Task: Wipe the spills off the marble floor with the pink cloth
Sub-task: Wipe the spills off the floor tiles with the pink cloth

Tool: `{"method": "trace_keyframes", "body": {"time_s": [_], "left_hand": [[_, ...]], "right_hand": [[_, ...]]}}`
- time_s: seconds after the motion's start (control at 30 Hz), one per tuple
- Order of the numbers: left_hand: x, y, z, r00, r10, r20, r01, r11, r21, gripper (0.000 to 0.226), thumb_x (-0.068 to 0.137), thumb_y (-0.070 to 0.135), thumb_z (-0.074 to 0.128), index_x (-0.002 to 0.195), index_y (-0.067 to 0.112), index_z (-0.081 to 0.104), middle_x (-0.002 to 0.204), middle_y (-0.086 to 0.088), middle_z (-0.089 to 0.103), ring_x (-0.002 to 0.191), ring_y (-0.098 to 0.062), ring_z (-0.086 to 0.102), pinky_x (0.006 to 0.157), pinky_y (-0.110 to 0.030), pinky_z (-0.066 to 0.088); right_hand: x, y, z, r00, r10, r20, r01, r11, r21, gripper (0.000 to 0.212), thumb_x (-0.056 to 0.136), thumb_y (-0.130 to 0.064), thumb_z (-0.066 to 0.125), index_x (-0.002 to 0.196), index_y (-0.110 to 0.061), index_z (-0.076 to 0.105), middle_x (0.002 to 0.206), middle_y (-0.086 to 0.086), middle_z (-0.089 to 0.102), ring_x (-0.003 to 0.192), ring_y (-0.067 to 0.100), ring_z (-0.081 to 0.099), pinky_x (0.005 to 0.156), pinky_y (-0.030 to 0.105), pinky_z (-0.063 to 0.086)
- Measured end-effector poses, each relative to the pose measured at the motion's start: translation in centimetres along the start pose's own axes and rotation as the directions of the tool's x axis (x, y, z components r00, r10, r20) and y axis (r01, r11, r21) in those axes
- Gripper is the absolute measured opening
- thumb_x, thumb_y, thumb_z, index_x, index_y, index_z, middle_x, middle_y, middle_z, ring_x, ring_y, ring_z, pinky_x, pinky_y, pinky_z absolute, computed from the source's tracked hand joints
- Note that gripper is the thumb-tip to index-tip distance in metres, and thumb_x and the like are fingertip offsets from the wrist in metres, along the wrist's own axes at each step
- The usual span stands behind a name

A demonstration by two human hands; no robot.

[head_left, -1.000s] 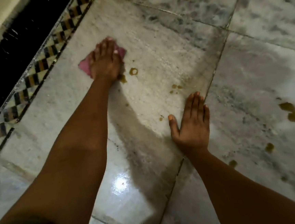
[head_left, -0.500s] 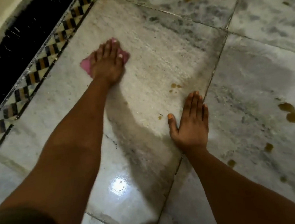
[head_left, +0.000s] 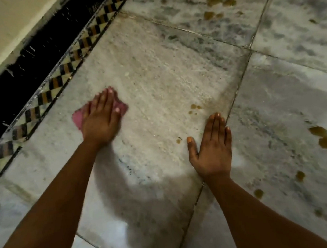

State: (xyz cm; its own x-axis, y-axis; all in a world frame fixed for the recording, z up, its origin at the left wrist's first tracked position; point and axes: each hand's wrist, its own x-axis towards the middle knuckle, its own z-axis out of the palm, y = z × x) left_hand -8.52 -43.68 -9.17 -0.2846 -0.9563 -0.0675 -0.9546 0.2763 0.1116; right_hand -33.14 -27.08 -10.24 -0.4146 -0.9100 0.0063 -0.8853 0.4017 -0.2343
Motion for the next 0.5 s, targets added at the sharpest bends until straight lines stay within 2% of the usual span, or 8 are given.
{"method": "trace_keyframes", "body": {"time_s": [0.07, 0.13, 0.17, 0.23, 0.3, 0.37, 0.43, 0.5], "left_hand": [[4.3, 0.8, 0.0, 0.986, -0.165, -0.001, 0.165, 0.985, -0.043, 0.060, 0.095, 0.044, 0.014, 0.150, 0.021, 0.008, 0.158, -0.003, 0.010, 0.145, -0.022, 0.008, 0.116, -0.042, 0.005], [6.7, 3.0, 0.2, 0.980, -0.199, 0.014, 0.200, 0.977, -0.069, 0.057, 0.098, 0.040, 0.020, 0.150, 0.021, 0.007, 0.159, -0.002, 0.008, 0.145, -0.023, 0.006, 0.117, -0.041, 0.003], [6.8, 4.3, 0.4, 0.987, -0.161, 0.017, 0.162, 0.984, -0.072, 0.057, 0.098, 0.040, 0.021, 0.150, 0.021, 0.008, 0.159, -0.002, 0.009, 0.145, -0.023, 0.007, 0.116, -0.041, 0.003], [4.7, 6.2, 0.7, 1.000, 0.011, 0.012, -0.010, 0.996, -0.086, 0.059, 0.096, 0.044, 0.018, 0.150, 0.019, 0.012, 0.158, -0.004, 0.015, 0.144, -0.023, 0.013, 0.115, -0.038, 0.005], [0.6, 6.2, 0.3, 0.971, 0.238, 0.022, -0.235, 0.968, -0.088, 0.061, 0.095, 0.045, 0.018, 0.149, 0.018, 0.016, 0.156, -0.003, 0.020, 0.143, -0.021, 0.018, 0.114, -0.034, 0.006], [-2.9, 4.0, 0.3, 0.929, 0.369, 0.039, -0.365, 0.928, -0.082, 0.059, 0.095, 0.043, 0.023, 0.149, 0.021, 0.017, 0.156, -0.004, 0.020, 0.143, -0.020, 0.019, 0.115, -0.033, 0.007], [-3.8, 1.0, 0.2, 0.961, 0.278, -0.001, -0.277, 0.956, -0.098, 0.057, 0.094, 0.043, 0.026, 0.148, 0.024, 0.023, 0.154, -0.013, 0.023, 0.140, -0.029, 0.021, 0.114, -0.042, 0.015], [-2.0, -0.8, -0.1, 0.995, 0.065, -0.078, -0.073, 0.991, -0.108, 0.058, 0.092, 0.044, 0.025, 0.142, 0.019, 0.038, 0.143, -0.021, 0.032, 0.129, -0.040, 0.030, 0.108, -0.049, 0.023]], "right_hand": [[0.0, 0.0, 0.0, 1.000, -0.002, -0.002, 0.002, 1.000, -0.003, 0.081, 0.091, -0.054, 0.022, 0.148, 0.002, 0.010, 0.156, 0.021, 0.013, 0.144, 0.031, 0.013, 0.116, 0.039, 0.002], [0.0, 0.0, 0.0, 1.000, -0.001, 0.001, 0.001, 1.000, -0.006, 0.081, 0.091, -0.054, 0.021, 0.148, 0.002, 0.010, 0.155, 0.021, 0.014, 0.144, 0.031, 0.014, 0.116, 0.039, 0.003], [0.0, 0.0, -0.1, 1.000, -0.001, 0.004, 0.001, 1.000, -0.005, 0.081, 0.090, -0.054, 0.022, 0.148, 0.002, 0.011, 0.155, 0.021, 0.014, 0.144, 0.032, 0.014, 0.116, 0.039, 0.003], [0.0, 0.0, -0.2, 1.000, 0.001, 0.010, -0.001, 1.000, -0.001, 0.081, 0.090, -0.054, 0.022, 0.147, 0.003, 0.012, 0.155, 0.021, 0.015, 0.144, 0.032, 0.015, 0.116, 0.039, 0.003], [0.0, 0.0, -0.2, 1.000, 0.006, 0.018, -0.006, 1.000, -0.005, 0.081, 0.090, -0.054, 0.022, 0.147, 0.003, 0.012, 0.155, 0.021, 0.015, 0.144, 0.032, 0.016, 0.116, 0.040, 0.004], [0.0, 0.0, -0.3, 1.000, 0.009, 0.025, -0.008, 1.000, -0.014, 0.081, 0.091, -0.054, 0.022, 0.148, 0.002, 0.011, 0.155, 0.021, 0.014, 0.144, 0.032, 0.015, 0.117, 0.040, 0.004], [0.0, 0.0, -0.3, 0.999, 0.012, 0.034, -0.011, 1.000, -0.012, 0.080, 0.091, -0.054, 0.023, 0.148, 0.002, 0.010, 0.156, 0.020, 0.013, 0.145, 0.031, 0.012, 0.117, 0.039, 0.003], [0.0, 0.0, -0.4, 0.999, 0.013, 0.036, -0.013, 1.000, -0.004, 0.080, 0.091, -0.054, 0.024, 0.148, 0.000, 0.009, 0.157, 0.018, 0.011, 0.145, 0.028, 0.009, 0.117, 0.038, 0.002]]}}
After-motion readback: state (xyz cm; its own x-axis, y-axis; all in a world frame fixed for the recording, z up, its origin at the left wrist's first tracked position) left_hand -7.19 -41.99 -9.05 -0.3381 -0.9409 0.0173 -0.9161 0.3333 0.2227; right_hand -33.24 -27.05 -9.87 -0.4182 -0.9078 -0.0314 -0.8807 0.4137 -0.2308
